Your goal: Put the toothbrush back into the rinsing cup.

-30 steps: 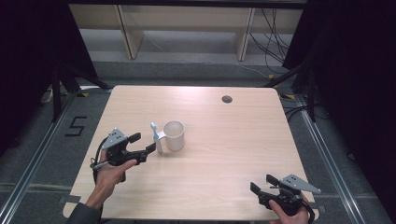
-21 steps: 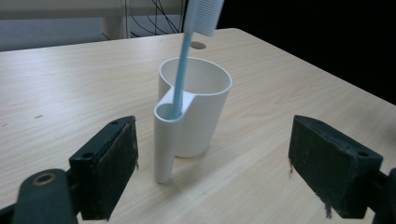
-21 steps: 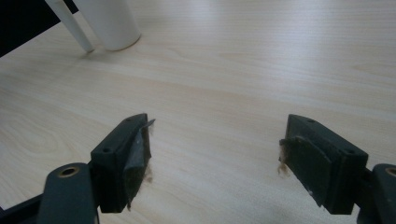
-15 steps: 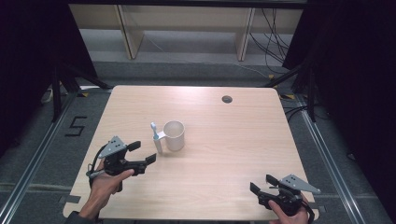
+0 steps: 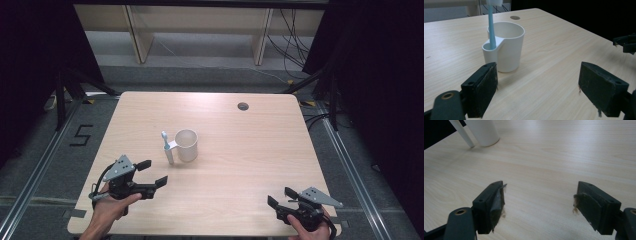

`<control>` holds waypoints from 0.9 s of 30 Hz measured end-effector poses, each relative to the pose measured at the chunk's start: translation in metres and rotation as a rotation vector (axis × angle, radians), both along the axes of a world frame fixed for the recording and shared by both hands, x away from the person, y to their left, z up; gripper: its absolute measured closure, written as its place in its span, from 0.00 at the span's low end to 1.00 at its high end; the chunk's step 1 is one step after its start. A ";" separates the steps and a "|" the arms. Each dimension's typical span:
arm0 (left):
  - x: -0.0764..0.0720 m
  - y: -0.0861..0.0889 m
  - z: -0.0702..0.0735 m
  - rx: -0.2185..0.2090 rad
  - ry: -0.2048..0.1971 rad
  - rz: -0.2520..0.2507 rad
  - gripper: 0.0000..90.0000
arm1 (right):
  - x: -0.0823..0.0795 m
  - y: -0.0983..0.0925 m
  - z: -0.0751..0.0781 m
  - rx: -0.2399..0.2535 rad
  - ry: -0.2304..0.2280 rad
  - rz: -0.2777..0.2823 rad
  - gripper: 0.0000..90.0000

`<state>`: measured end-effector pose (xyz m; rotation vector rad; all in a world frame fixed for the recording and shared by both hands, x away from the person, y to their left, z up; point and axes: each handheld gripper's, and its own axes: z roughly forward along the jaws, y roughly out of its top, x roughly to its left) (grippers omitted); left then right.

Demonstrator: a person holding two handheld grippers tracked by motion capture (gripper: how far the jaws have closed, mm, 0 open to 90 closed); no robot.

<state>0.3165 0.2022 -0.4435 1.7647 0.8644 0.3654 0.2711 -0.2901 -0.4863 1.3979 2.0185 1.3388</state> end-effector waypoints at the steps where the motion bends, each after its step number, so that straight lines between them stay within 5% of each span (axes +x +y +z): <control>1: -0.002 0.000 0.000 0.007 0.001 -0.006 0.17 | 0.000 0.000 0.000 0.000 0.000 0.000 0.27; 27: -0.045 0.003 -0.016 0.027 0.010 -0.081 0.17 | 0.001 0.001 -0.002 0.001 -0.006 -0.005 0.27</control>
